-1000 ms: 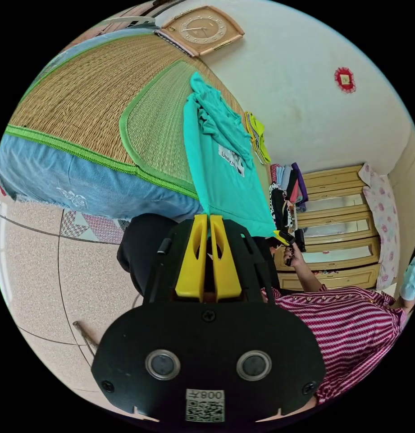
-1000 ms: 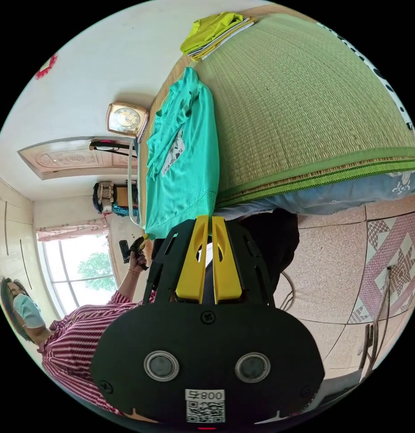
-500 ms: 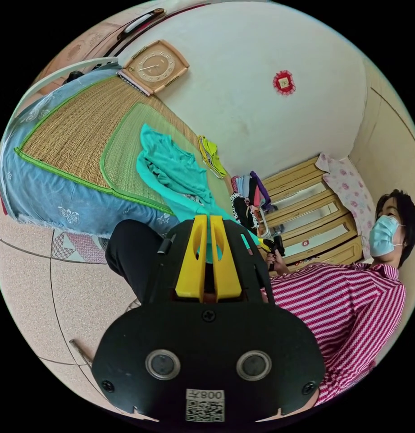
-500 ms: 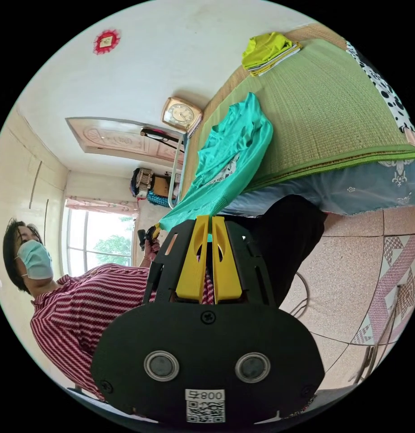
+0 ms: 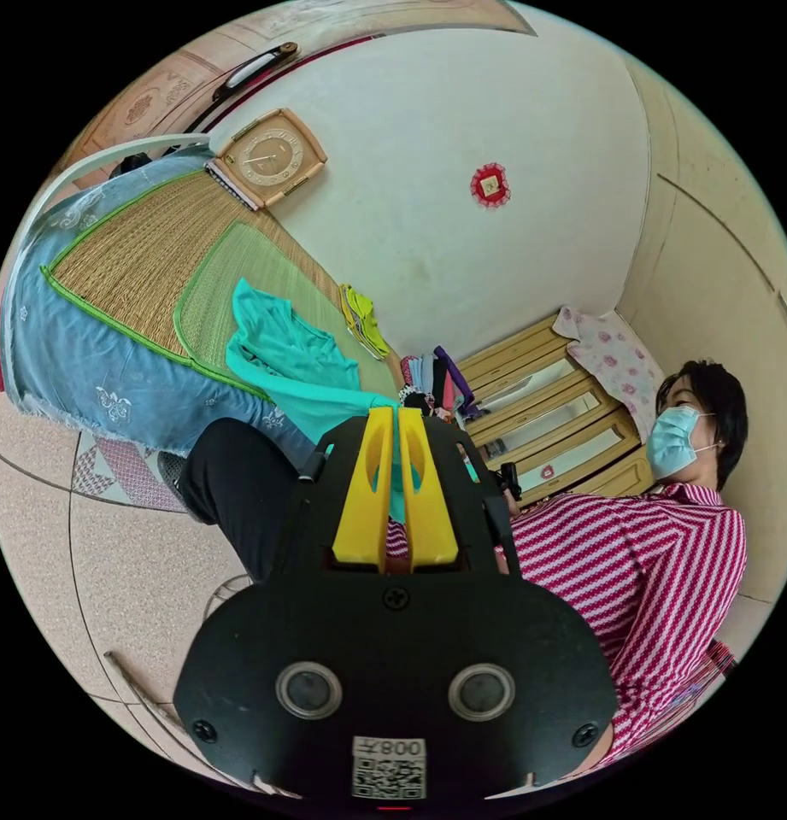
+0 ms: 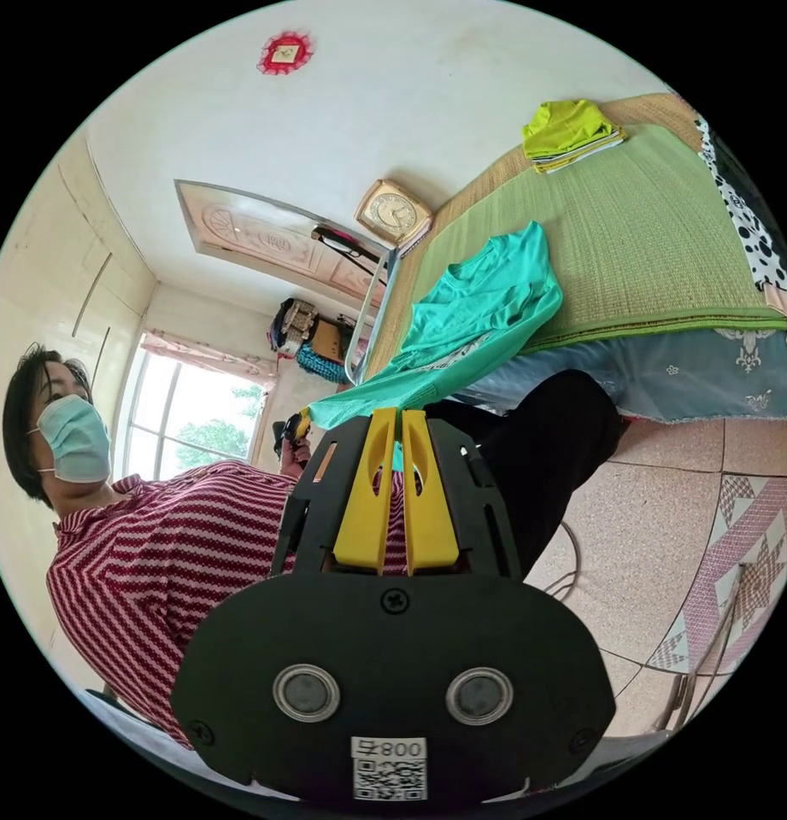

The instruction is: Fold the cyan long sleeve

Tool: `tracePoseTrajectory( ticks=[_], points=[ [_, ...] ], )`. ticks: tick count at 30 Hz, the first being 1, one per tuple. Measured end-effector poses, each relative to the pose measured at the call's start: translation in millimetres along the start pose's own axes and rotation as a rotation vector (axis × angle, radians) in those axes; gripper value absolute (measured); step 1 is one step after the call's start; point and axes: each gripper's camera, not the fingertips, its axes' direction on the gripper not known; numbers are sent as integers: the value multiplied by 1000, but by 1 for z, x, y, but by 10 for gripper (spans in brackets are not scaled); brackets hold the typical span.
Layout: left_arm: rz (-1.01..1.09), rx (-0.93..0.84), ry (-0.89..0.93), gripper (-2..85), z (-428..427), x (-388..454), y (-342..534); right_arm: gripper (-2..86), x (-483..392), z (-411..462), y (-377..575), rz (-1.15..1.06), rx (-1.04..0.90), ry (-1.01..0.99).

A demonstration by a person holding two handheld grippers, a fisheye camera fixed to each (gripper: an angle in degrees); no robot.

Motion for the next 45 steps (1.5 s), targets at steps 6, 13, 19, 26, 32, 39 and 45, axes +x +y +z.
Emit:
tracePoseTrajectory(
  ticks=[6, 13, 19, 26, 32, 39, 45],
  points=[
    [8, 17, 33, 6, -10, 9, 22, 7, -4, 12, 29, -6, 0, -7],
    [45, 29, 111, 5, -18, 22, 35, 7, -14, 20, 54, -22, 18, -7],
    [23, 39, 124, 6, -19, 22, 47, 7, -14, 33, 65, -16, 12, -16],
    [0, 58, 144, 5, -17, 25, 52, 7, -14, 46, 70, -5, 15, -13],
    [-1, 66, 158, 6, -14, 30, 45, 7, -23, 50, 65, -11, 30, -8],
    [-4, 75, 168, 6, -8, 37, 30, 7, -36, 51, 49, -25, 48, -14],
    [-7, 83, 171, 6, 0, 45, 11, 8, -46, 49, 29, -33, 56, -27]
  ],
)
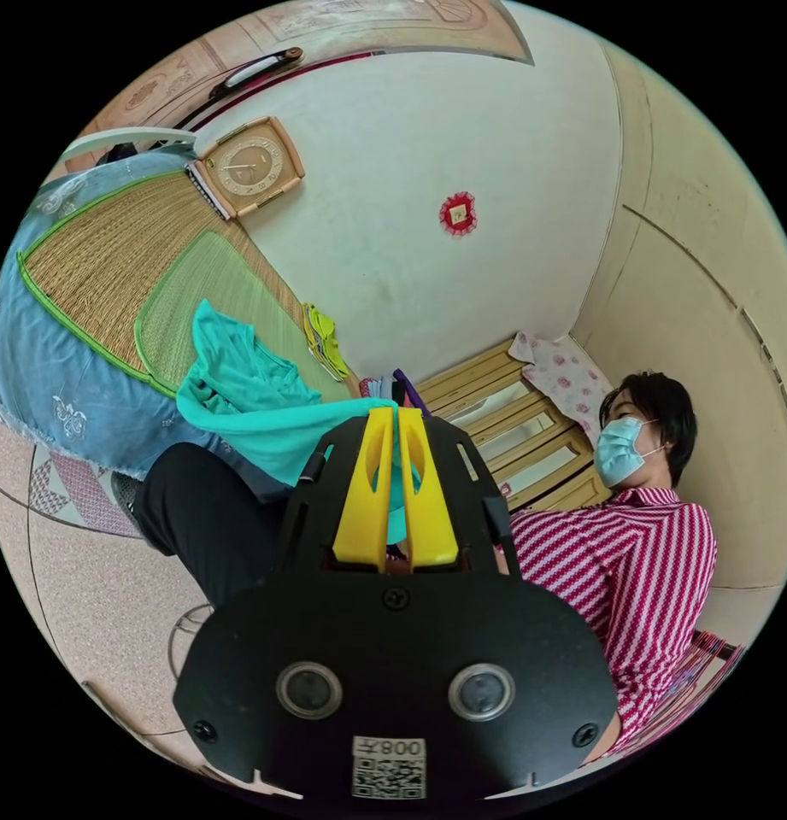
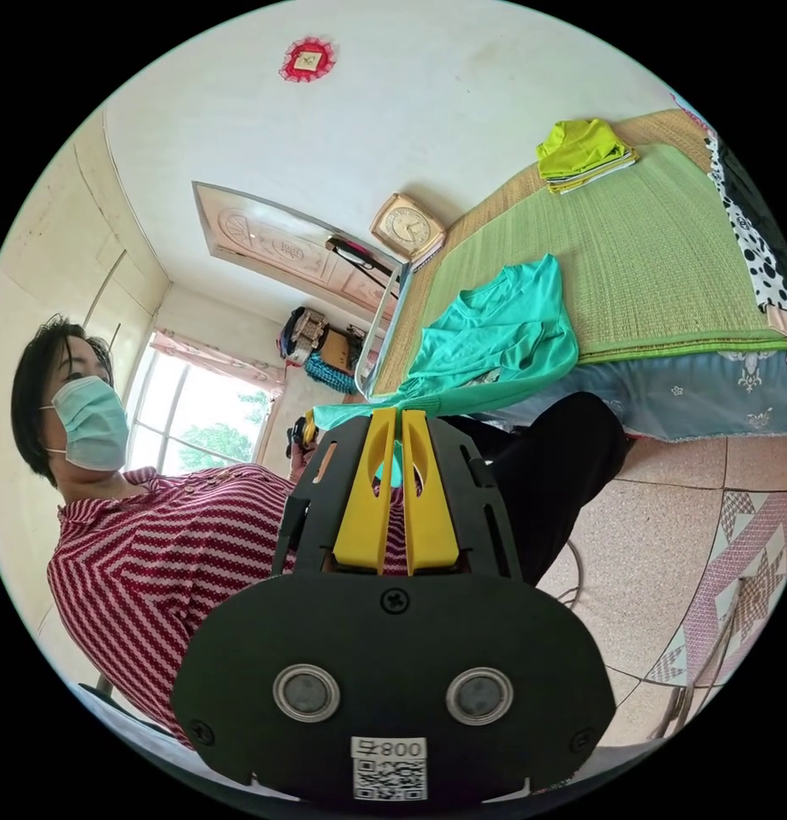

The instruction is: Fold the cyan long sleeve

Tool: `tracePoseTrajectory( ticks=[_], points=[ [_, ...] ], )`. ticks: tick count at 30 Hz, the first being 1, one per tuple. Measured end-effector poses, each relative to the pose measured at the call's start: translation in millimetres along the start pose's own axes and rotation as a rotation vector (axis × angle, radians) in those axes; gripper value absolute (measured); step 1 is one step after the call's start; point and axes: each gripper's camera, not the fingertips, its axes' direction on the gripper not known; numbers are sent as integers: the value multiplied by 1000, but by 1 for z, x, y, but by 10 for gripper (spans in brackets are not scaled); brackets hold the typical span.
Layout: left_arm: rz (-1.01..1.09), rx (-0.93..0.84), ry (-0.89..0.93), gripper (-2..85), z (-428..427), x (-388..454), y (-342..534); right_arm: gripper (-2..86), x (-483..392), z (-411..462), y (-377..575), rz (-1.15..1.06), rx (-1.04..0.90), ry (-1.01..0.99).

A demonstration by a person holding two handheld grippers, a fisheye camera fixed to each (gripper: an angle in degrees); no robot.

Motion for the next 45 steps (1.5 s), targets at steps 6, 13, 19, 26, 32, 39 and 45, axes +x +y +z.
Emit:
tracePoseTrajectory(
  ticks=[6, 13, 19, 26, 32, 39, 45],
  points=[
    [-8, -1, -1, 7, 15, 4, -23, 8, -7, -4, -24, 11, 4, -9],
    [-3, 0, 1, 7, 32, 12, -57, 9, -24, -14, -60, -1, 7, -15],
    [3, 0, -5, 7, 49, 17, -91, 9, -37, -24, -95, -6, 12, -25],
    [3, -6, -40, 7, 79, 11, -149, 9, -41, -34, -152, 3, 7, -21],
    [-11, -2, -79, 6, 116, -6, -212, 7, -33, -36, -235, 9, 4, 5],
    [-73, 3, -135, 7, 159, -37, -283, 7, 4, -23, -353, 94, -28, 17],
    [-120, -1, -179, 7, 193, -60, -344, 8, 19, -19, -441, 144, -73, 48]
  ],
)
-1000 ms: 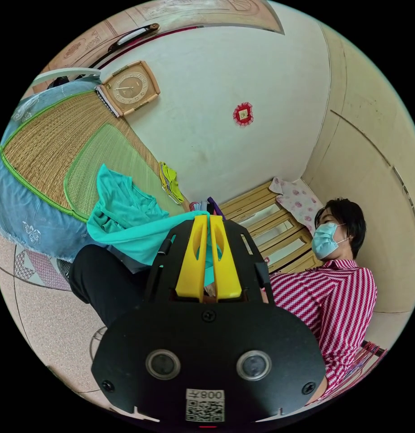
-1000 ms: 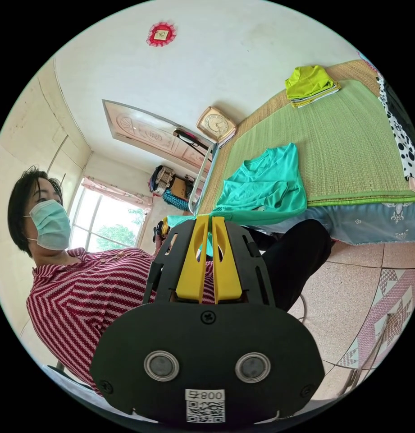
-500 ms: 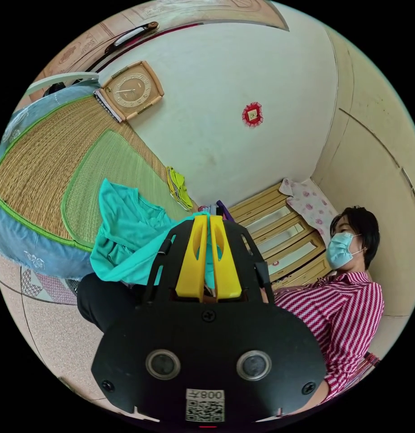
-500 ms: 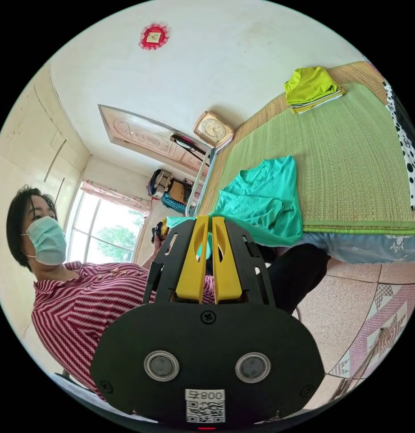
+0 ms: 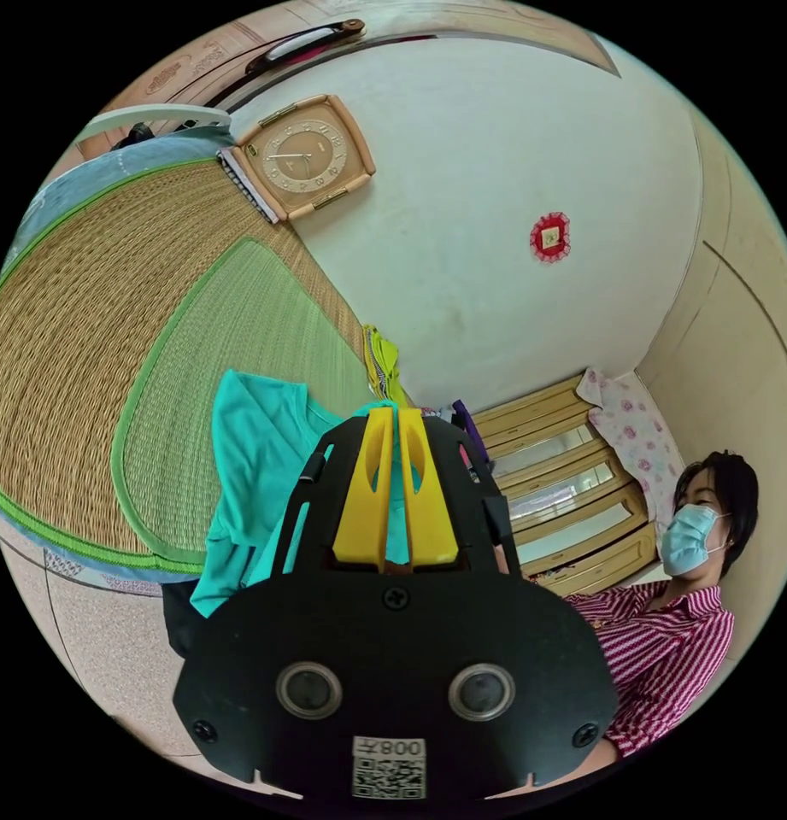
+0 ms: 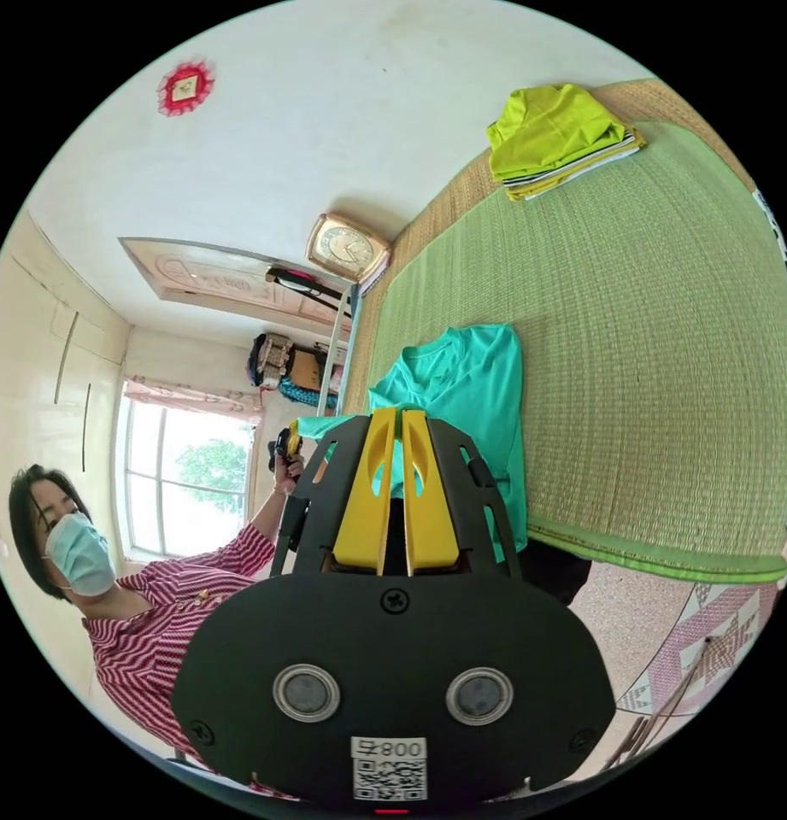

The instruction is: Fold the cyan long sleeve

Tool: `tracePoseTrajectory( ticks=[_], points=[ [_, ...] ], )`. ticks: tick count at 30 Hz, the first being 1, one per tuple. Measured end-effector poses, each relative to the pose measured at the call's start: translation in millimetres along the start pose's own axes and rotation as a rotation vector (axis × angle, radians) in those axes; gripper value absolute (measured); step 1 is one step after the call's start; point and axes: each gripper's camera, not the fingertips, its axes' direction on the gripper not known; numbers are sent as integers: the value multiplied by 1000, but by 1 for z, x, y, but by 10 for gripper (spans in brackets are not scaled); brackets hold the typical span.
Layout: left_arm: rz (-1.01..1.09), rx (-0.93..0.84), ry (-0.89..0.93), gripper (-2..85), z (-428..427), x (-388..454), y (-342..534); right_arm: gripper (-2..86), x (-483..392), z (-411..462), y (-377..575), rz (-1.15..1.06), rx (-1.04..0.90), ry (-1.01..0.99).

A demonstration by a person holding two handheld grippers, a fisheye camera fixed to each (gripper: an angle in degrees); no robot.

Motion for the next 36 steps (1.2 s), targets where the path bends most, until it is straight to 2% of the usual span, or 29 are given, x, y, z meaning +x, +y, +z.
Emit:
tracePoseTrajectory(
  ticks=[19, 29, 36],
  points=[
    [-146, -101, -213, 7, 107, -48, -169, 8, 33, 4, -211, 193, -132, 53],
    [-254, -113, -313, 10, 140, -75, -216, 10, 46, -1, -275, 256, -185, 51],
    [-276, -136, -294, 16, 148, -73, -242, 11, 56, -18, -291, 300, -176, -21]
  ],
)
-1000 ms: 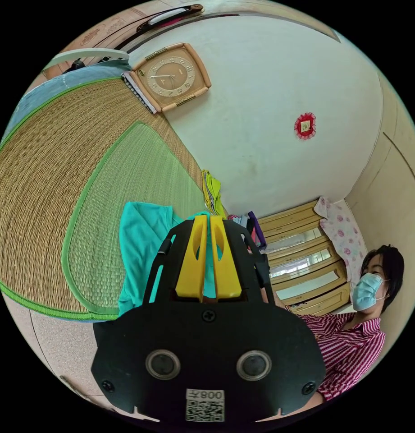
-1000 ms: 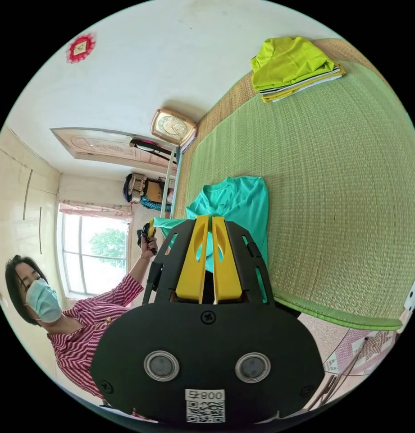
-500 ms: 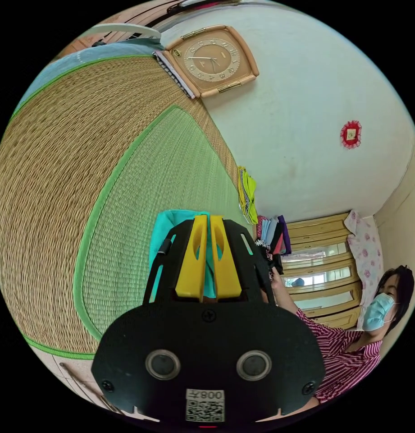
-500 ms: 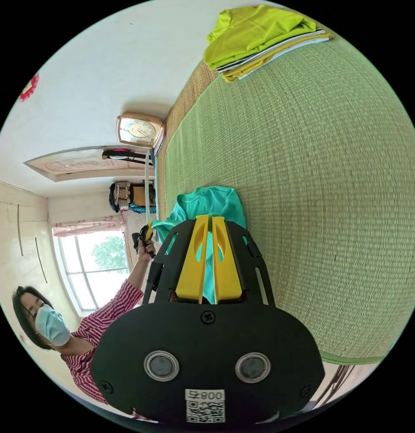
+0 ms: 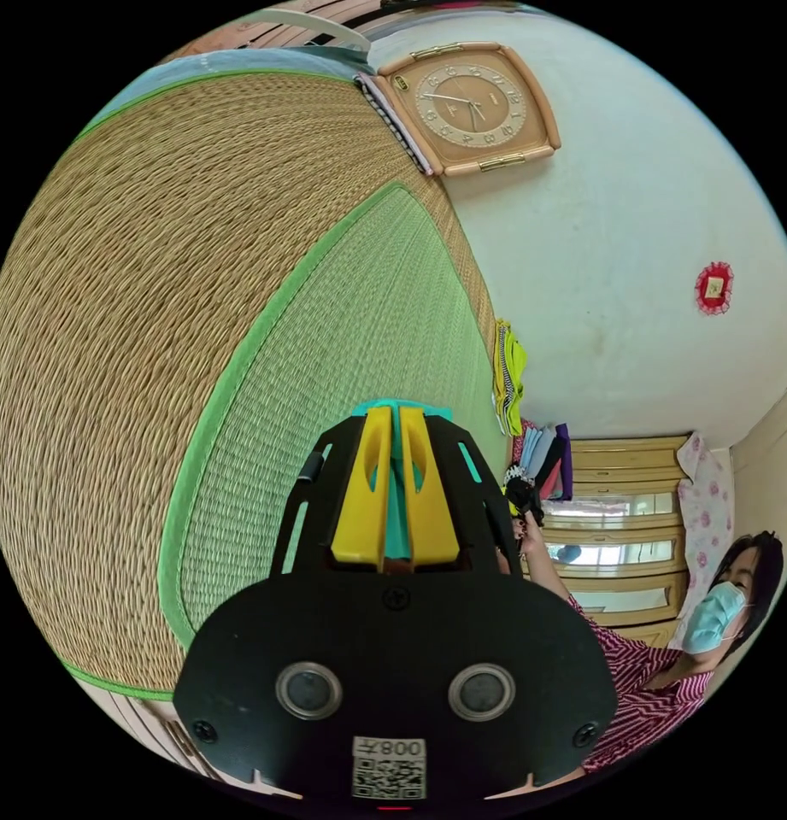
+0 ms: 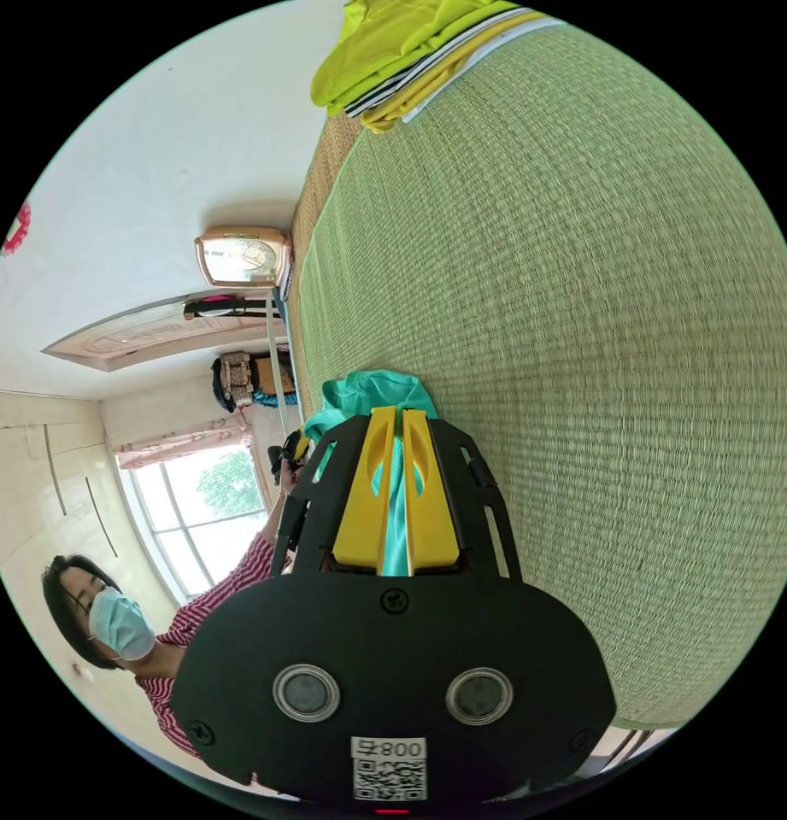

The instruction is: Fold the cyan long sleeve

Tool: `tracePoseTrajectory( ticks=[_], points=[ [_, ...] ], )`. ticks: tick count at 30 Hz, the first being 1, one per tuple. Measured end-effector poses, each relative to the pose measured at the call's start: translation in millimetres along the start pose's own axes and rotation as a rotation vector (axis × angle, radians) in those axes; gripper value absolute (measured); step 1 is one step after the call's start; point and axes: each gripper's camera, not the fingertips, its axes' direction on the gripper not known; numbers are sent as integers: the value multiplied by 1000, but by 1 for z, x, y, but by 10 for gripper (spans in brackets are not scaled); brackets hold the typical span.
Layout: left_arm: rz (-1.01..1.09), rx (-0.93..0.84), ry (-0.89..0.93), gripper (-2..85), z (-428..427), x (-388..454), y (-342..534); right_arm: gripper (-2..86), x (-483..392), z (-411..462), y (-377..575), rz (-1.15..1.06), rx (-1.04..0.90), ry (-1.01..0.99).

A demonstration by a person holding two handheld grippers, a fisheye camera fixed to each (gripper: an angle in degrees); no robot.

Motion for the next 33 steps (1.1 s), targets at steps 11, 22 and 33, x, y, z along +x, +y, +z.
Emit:
tracePoseTrajectory(
  ticks=[11, 22, 33],
  points=[
    [-123, -15, 74, 50, 0, 5, -25, 13, 0, -22, 5, 24, 24, -73],
    [222, -87, -288, 80, 31, 86, 6, 27, -31, -42, 50, -74, 153, -19],
    [263, -171, -514, 74, 98, 117, 15, 69, -89, 33, 84, -207, 115, 396]
  ],
)
